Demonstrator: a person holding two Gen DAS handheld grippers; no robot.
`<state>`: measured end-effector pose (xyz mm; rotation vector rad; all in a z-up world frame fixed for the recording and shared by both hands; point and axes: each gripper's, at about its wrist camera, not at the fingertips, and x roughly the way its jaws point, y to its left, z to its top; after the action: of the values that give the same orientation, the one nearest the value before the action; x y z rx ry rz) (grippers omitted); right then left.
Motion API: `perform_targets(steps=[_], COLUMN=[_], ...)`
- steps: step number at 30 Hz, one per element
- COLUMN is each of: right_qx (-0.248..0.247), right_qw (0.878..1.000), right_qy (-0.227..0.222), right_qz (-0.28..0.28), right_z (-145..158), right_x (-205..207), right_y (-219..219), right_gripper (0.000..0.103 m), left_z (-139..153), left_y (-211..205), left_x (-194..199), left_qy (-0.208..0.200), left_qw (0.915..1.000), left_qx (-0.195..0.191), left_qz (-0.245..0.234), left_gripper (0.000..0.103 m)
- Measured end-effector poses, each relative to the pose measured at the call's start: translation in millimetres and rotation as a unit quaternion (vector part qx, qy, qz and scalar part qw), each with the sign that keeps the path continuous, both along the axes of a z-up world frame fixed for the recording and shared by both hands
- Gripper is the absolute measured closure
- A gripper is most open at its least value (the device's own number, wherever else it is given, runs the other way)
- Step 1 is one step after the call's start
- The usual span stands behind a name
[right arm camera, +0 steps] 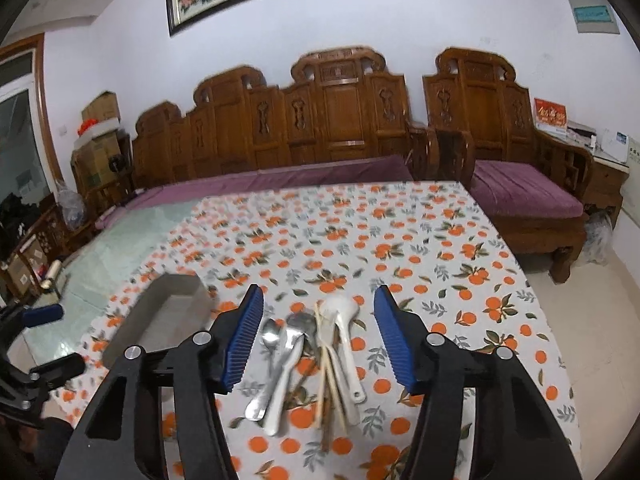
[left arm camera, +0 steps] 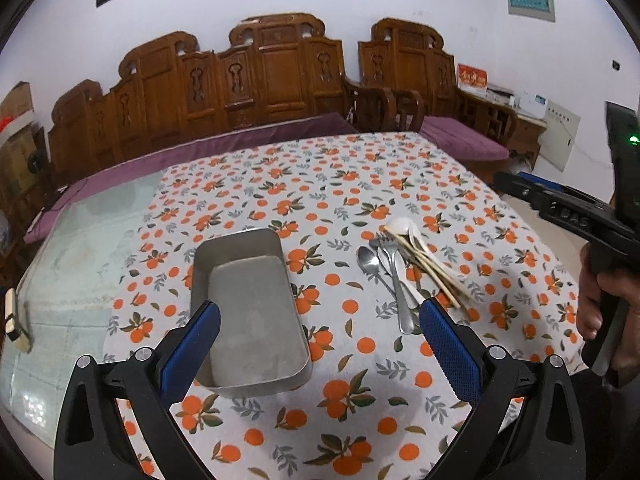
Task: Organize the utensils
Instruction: 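Reach the left gripper to the utensil pile and grasp a metal fork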
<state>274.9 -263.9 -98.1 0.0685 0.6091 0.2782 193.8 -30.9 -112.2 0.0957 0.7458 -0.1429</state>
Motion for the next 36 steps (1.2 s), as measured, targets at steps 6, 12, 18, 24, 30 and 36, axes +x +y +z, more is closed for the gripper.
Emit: perform_targets(steps=[6, 12, 18, 24, 30, 36], right_qx=[0.001, 0.014, 0.011, 0.013, 0.017, 0.025], right_qw=[0.999, 0.996, 0.994, 0.993, 0.993, 0.993], right_qy=[0.047, 0.084, 0.108, 0.115, 0.115, 0.118], right_qz=[0.015, 0.023, 0.012, 0.005, 0.008, 0.005], right_z=[-53.5, -80.1, -94.4, -98.1, -98.0, -98.8], right_x=[25.0, 38.6, 46.2, 49.6, 51.1, 51.9], right_y=[-7.4, -12.2, -21.4, -26.3, -26.1, -26.6], right_gripper=[0.051, 0.053, 0.055, 0.055, 0.055, 0.055], left_z=[-25.8, -54.2, -82.1, -115.1, -129.1, -136.4], left_y=[-16.2, -44.4, -63.5, -74.7, -82.3, -84.9], left_x=[24.2, 56.1, 89.6, 123.1, 137.6, 147.5], left_qy=[0.034, 0.058, 0.088, 0.133, 0.152, 0.163], left_qw=[0.9992, 0.9970, 0.9935, 0.9866, 0.9818, 0.9793], left_qx=[-0.004, -0.013, -0.025, -0.054, -0.077, -0.090], left_qz=[-0.021, -0.049, -0.067, -0.077, -0.084, -0.078], left_gripper=[0.007, 0.012, 0.035, 0.059, 0.079, 0.085])
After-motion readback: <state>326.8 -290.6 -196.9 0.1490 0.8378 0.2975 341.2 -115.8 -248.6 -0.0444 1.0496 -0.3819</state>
